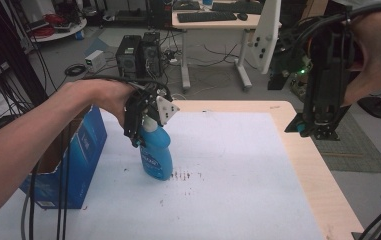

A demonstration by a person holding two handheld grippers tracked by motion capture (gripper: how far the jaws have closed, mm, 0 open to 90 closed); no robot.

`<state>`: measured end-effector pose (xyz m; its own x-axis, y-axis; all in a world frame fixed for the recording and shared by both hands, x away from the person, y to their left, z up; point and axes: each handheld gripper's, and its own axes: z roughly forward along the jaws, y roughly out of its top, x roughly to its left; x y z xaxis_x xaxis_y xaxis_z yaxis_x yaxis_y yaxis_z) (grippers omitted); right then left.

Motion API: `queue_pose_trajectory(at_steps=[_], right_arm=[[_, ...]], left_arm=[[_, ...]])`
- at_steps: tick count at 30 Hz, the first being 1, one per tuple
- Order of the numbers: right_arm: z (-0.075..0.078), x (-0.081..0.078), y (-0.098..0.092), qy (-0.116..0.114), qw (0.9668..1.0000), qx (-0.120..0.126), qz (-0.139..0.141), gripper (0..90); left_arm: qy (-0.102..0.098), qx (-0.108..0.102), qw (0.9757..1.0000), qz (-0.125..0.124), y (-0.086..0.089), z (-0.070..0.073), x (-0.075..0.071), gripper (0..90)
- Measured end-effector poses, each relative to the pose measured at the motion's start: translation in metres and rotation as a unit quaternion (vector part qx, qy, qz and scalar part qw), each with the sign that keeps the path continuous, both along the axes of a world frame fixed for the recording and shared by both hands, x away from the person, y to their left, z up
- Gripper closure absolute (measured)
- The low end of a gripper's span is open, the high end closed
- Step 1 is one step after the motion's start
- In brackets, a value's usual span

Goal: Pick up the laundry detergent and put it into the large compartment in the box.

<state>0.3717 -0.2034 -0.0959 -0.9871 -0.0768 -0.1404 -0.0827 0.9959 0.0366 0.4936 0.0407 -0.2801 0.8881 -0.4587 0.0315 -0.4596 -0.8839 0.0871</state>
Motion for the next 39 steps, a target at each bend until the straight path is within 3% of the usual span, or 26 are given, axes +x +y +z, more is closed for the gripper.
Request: queue_pose_trajectory(at_steps=[39], right_arm=[[-0.0009, -0.0002, 0.0016, -0.007, 1.0, -0.003, 0.001, 11.7]], left_arm=[[0.005, 0.006, 0.9998, -0.019, -0.0042, 0.0042, -0.0054, 35.3]])
